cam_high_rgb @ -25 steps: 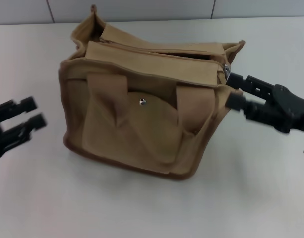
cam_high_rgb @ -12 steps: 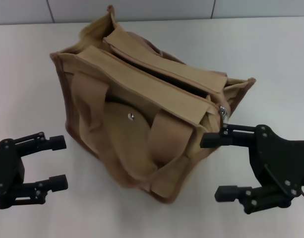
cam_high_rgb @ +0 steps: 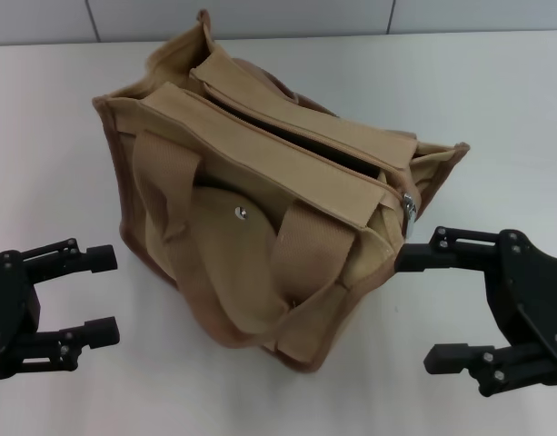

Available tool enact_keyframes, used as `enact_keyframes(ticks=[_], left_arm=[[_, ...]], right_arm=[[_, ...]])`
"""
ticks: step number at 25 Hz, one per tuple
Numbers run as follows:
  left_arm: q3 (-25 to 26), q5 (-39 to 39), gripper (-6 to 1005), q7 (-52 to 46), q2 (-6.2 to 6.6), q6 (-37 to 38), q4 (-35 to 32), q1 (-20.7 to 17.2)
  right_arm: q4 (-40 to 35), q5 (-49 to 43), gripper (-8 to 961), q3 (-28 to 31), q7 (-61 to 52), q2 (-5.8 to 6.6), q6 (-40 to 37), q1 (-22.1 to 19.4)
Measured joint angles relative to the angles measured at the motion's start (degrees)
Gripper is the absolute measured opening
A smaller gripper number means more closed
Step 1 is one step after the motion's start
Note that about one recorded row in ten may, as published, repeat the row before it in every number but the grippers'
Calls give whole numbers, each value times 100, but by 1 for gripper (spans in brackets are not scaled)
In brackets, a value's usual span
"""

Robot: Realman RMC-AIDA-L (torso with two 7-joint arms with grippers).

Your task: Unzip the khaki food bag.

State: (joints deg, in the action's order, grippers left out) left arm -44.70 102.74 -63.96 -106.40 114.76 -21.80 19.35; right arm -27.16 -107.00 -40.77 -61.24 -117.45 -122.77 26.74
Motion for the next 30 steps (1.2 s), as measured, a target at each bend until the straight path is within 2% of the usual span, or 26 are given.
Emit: enact_keyframes(ticks=[14, 30], left_arm=[[-60, 73, 846, -12, -5, 19, -20, 43], [-165, 79, 846, -43, -38, 20, -30, 77]], right_arm=[[4, -426, 805, -19, -88, -63, 525, 32], [0, -606, 805, -19, -239, -68, 606, 96]])
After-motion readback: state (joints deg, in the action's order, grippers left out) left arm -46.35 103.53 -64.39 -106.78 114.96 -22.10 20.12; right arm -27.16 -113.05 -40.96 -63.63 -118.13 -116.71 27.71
